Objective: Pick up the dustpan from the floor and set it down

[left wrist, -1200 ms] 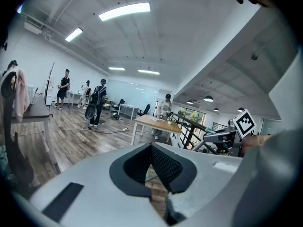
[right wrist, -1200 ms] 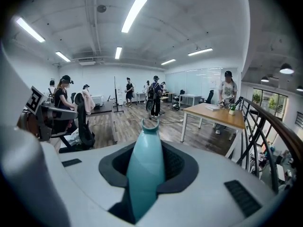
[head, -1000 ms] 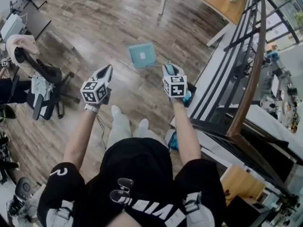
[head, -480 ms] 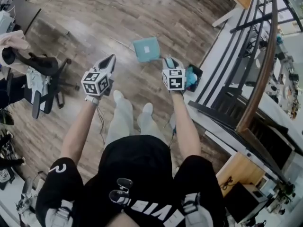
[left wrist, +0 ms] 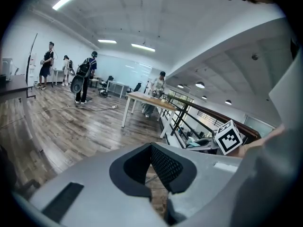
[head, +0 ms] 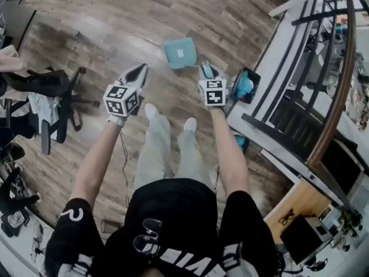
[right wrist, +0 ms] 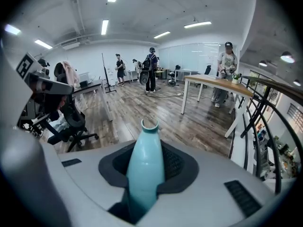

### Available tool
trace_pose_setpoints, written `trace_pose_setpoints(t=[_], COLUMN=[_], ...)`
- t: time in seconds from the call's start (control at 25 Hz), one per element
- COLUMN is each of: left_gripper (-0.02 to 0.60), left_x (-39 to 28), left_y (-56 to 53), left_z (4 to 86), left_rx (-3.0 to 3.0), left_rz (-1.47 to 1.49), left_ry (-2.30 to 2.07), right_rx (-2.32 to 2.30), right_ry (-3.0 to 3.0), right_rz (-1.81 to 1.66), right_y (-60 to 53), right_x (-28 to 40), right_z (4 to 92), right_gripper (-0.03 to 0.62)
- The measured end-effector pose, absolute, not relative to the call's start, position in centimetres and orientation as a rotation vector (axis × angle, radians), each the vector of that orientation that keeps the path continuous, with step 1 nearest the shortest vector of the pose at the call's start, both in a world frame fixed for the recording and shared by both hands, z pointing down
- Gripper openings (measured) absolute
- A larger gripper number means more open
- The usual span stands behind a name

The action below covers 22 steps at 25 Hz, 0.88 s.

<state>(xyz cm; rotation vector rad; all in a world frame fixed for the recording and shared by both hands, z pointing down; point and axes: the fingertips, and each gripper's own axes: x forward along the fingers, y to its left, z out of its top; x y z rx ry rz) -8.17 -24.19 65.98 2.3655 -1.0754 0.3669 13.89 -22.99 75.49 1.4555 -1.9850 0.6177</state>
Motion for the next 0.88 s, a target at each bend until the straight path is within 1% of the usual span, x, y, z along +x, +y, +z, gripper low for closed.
trace_pose_setpoints(t=[0.4,0.72,0.88], left_gripper=[-0.002,-0.002,-0.002], left_x=[-12.2,-15.2,-15.9], left_y=[-26.0,-27.1,-27.0], left_z=[72.2,74.4,75.3], left_rx=[2.287,2.238,2.228], left_rz=[0.39,0.412,0.429], left_ry=[-1.079,-1.1,-1.098], right_rx=[1.456,1.405,1.371], right_ry=[-1.923,-1.854,-1.842], right_rz=[0.675,0.71,0.691], right_y=[-24.9,-24.9,-23.8], right_x=[12.6,12.2,11.2], right_z=[82.9,88.2,89.6], right_gripper=[0.089,0.091,0.091])
